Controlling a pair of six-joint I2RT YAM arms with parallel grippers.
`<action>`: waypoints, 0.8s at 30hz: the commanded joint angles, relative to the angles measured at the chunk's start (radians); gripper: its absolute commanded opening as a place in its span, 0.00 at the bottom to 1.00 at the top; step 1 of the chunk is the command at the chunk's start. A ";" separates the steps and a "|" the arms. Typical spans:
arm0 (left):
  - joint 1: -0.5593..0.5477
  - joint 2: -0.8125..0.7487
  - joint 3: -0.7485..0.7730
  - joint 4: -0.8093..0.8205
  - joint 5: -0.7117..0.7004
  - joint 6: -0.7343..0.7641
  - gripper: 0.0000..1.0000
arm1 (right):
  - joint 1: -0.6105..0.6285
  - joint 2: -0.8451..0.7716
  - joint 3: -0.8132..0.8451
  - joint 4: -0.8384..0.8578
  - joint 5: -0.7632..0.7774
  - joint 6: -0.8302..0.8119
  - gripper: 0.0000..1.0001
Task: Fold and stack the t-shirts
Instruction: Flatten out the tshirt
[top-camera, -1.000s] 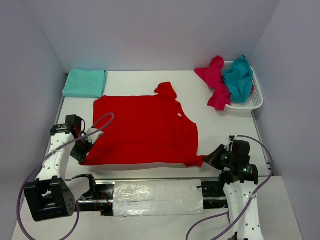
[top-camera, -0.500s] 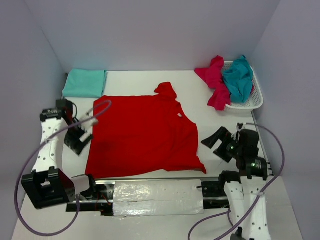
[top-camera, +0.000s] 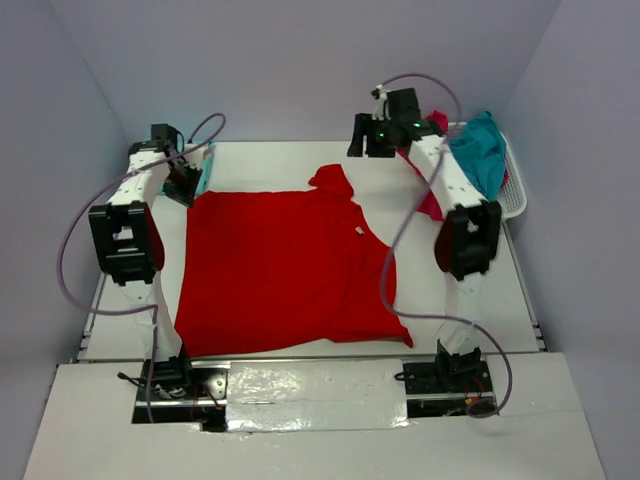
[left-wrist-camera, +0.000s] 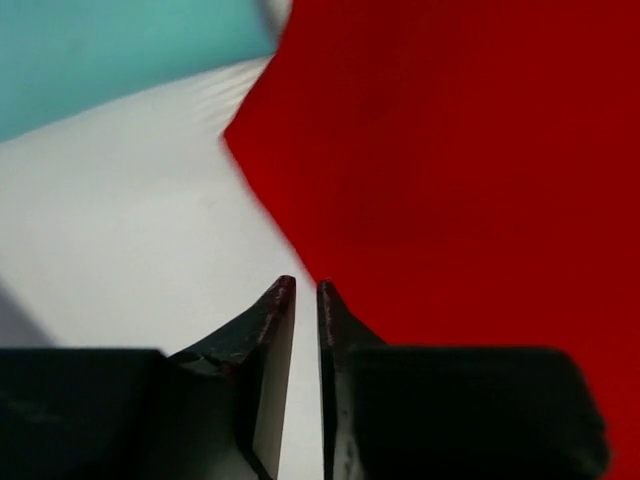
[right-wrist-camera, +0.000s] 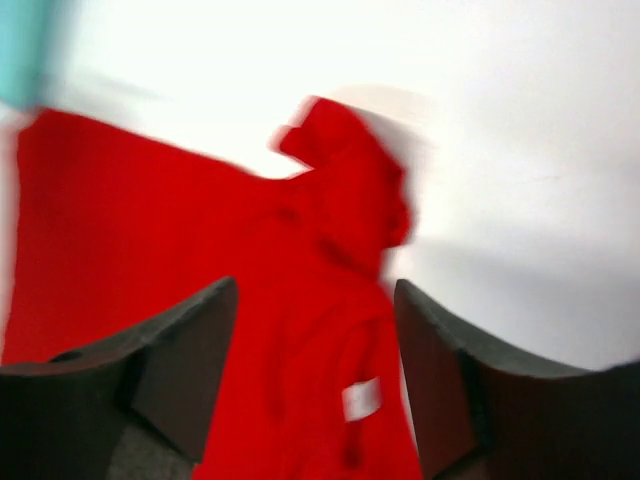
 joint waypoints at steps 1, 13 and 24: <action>-0.030 0.042 0.011 0.124 -0.002 -0.119 0.29 | 0.033 0.249 0.286 -0.147 0.037 -0.181 0.72; -0.034 0.136 -0.124 0.224 -0.070 -0.138 0.30 | 0.062 0.412 0.146 -0.101 0.004 -0.255 0.68; -0.043 0.177 -0.131 0.245 -0.088 -0.129 0.30 | 0.055 0.200 -0.162 0.075 -0.053 -0.214 0.63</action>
